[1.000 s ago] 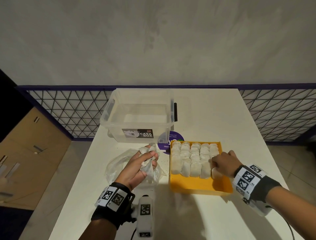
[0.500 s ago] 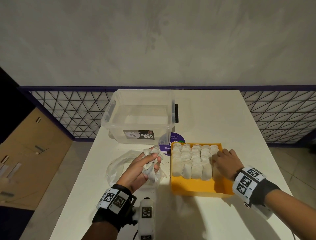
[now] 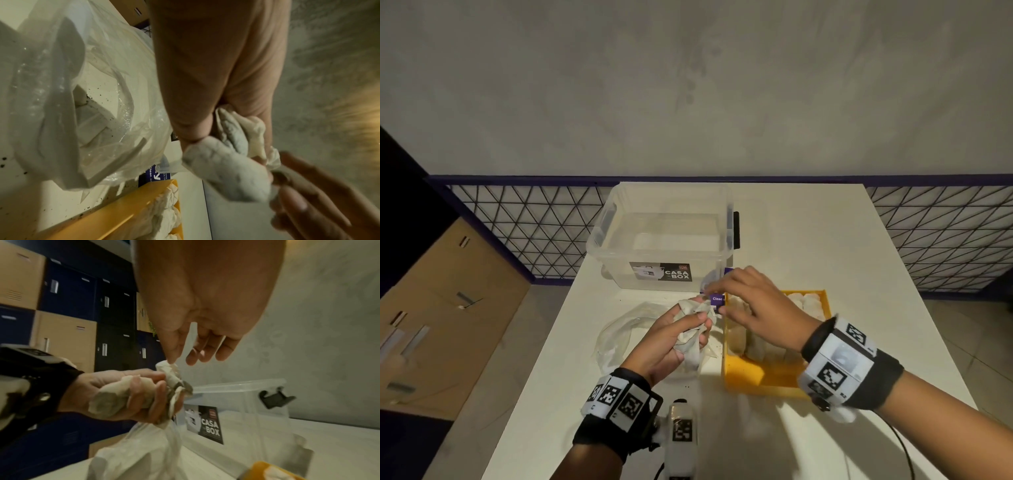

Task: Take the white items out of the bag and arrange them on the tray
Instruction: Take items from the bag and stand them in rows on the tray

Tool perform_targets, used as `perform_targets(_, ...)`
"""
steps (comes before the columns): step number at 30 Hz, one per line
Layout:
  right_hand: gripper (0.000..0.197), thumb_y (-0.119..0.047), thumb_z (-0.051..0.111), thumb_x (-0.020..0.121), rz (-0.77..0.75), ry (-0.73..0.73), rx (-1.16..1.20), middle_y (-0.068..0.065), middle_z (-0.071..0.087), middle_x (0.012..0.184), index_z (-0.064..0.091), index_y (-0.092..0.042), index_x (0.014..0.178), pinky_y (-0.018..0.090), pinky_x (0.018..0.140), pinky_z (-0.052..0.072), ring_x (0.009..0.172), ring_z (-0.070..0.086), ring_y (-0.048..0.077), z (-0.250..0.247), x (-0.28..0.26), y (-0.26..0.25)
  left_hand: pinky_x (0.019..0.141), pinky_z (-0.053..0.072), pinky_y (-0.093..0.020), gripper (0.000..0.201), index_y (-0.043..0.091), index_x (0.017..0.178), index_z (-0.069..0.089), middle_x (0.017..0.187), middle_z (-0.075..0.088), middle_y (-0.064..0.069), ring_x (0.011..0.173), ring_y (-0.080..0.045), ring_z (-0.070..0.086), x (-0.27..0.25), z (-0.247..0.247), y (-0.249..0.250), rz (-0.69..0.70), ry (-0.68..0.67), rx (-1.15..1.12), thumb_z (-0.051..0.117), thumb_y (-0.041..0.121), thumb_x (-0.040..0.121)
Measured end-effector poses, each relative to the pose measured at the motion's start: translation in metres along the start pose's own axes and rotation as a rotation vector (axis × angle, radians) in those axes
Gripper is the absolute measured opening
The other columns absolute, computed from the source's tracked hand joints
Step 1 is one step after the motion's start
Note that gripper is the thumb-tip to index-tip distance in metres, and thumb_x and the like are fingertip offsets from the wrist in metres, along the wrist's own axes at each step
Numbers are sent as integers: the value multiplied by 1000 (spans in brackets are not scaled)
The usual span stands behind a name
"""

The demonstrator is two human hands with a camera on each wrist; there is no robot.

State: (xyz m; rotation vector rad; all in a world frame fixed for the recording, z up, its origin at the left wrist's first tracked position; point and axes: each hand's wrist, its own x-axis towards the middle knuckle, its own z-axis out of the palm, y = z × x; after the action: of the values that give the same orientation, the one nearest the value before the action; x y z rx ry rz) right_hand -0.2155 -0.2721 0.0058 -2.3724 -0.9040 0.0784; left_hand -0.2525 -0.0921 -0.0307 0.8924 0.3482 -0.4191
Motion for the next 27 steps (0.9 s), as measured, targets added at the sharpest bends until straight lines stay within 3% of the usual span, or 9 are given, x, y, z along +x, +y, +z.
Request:
perform_targets(5,18,-26,56,89,28,-51,49,-5,58,110,63,-22,105,33,97,34,106,43,13,15,20,-5,52,48,-20,20,5,102,61,78,63,-10,68,-16,57,-4,-1,2,15,-23,49,57,-5,85)
perform_targets(10,7,-23,61,87,147,-17,272,0,62,90,64,-23,92,33,83,41,87,50,15,13,22,-4,52,49,-19,30,5,113,62,91,64,-9,75,-15,58,-8,-6,1,30,-21,-8,60,7,84)
perform_targets(12,8,-19,61,87,210,1,385,0,61,88,65,-18,93,29,79,43,83,51,14,11,20,-5,52,49,-18,30,7,113,63,91,63,-9,76,-14,57,-8,-7,0,22,-14,-37,59,12,85)
perform_targets(15,10,-13,61,87,284,35,536,6,60,86,65,-10,96,12,67,41,74,49,11,7,18,-3,52,48,-18,30,7,114,62,89,60,-11,74,-14,56,-8,-7,-1,21,2,-67,57,15,86)
perform_targets(17,9,-10,61,87,328,38,584,7,58,84,65,-10,96,9,63,39,72,48,12,6,17,0,50,48,-17,33,7,116,60,91,60,-11,72,-14,59,-7,-7,-2,19,13,-89,59,13,83)
perform_targets(20,7,-12,61,87,364,44,608,7,59,84,63,-16,92,18,69,44,76,51,16,8,15,5,50,48,-17,34,7,112,60,91,63,-11,66,-13,62,-5,-6,-2,22,30,-133,60,10,79)
perform_targets(24,7,-13,62,86,385,97,647,19,65,91,64,-19,88,38,80,49,80,55,22,7,13,11,50,48,-17,31,6,108,61,88,64,-12,67,-14,60,-3,-6,1,31,52,-180,60,6,77)
perform_targets(27,8,-12,63,85,379,78,652,13,63,86,65,-18,90,32,77,47,79,54,20,6,14,10,48,48,-18,47,5,122,54,91,63,-14,64,-14,61,0,-7,0,27,84,-187,62,1,76)
